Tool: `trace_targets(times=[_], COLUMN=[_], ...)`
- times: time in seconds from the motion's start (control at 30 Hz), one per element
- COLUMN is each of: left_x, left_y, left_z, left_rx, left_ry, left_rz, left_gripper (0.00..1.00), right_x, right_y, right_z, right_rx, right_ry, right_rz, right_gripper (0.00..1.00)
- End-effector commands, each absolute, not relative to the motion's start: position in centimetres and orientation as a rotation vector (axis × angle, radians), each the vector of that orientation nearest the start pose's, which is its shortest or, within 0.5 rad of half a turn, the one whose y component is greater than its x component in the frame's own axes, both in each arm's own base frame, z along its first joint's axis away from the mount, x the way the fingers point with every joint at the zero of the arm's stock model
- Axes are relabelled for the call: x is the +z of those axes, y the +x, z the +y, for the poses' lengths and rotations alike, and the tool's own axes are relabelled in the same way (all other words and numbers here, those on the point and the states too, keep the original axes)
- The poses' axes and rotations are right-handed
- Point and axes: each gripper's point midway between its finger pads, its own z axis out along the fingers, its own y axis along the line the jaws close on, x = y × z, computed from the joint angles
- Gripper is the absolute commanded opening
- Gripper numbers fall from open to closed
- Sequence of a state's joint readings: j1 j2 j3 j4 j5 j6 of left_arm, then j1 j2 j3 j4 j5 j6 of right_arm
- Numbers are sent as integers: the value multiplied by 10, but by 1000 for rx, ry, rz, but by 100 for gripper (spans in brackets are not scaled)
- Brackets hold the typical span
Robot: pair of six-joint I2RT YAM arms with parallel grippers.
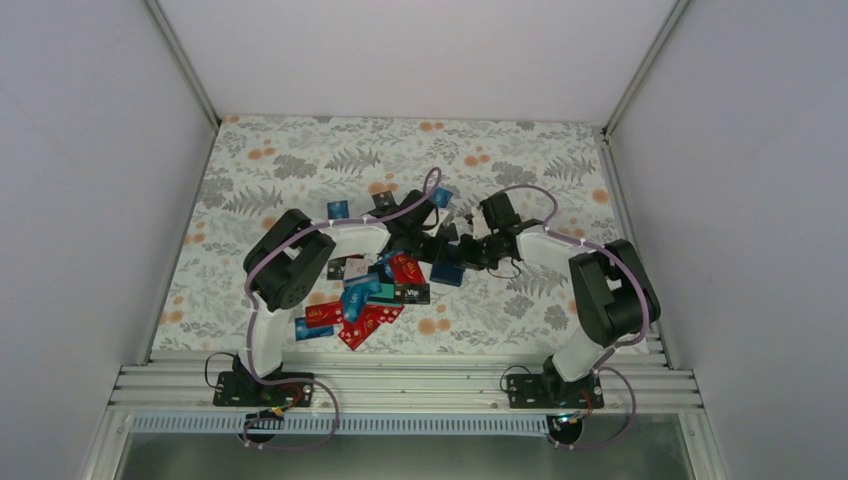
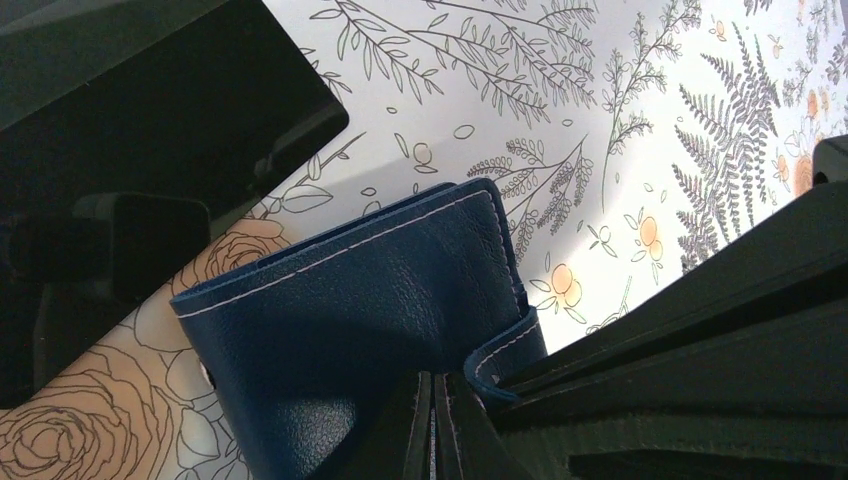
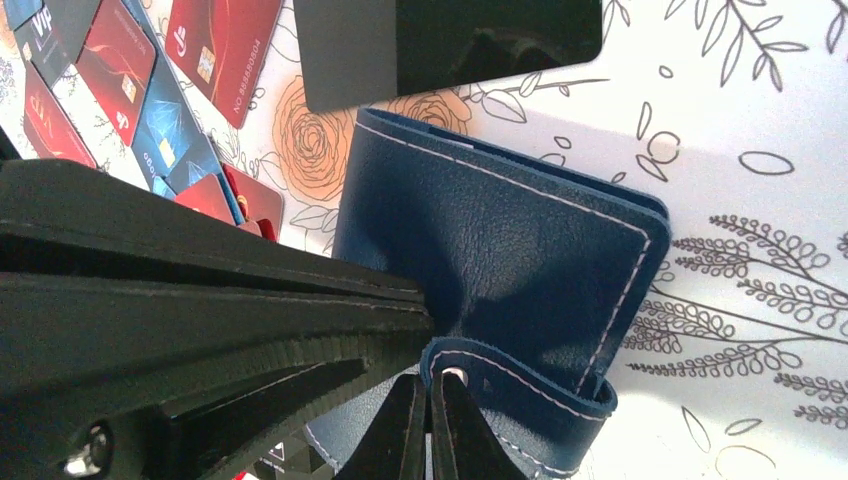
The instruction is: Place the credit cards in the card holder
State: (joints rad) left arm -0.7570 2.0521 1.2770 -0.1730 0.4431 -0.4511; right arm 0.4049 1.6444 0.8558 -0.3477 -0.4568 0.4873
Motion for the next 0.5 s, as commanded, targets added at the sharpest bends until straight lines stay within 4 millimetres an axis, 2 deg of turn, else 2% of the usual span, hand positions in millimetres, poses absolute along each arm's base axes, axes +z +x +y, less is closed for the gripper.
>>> trace_targets(times=[0.0,0.47], left_x=[15,9], left_y=[293,289], left_z=[-384,-381], left_rx=[-971,-992], left_ry=[599,586], left_rz=[2713,2718], left_gripper=[6,6], right_x=[23,-4], right_y=[294,279], right_z=[211,211], right_rx=[810,750], right_ry=[-19,4], right_rz=[2861,2964], right_gripper=[4,4])
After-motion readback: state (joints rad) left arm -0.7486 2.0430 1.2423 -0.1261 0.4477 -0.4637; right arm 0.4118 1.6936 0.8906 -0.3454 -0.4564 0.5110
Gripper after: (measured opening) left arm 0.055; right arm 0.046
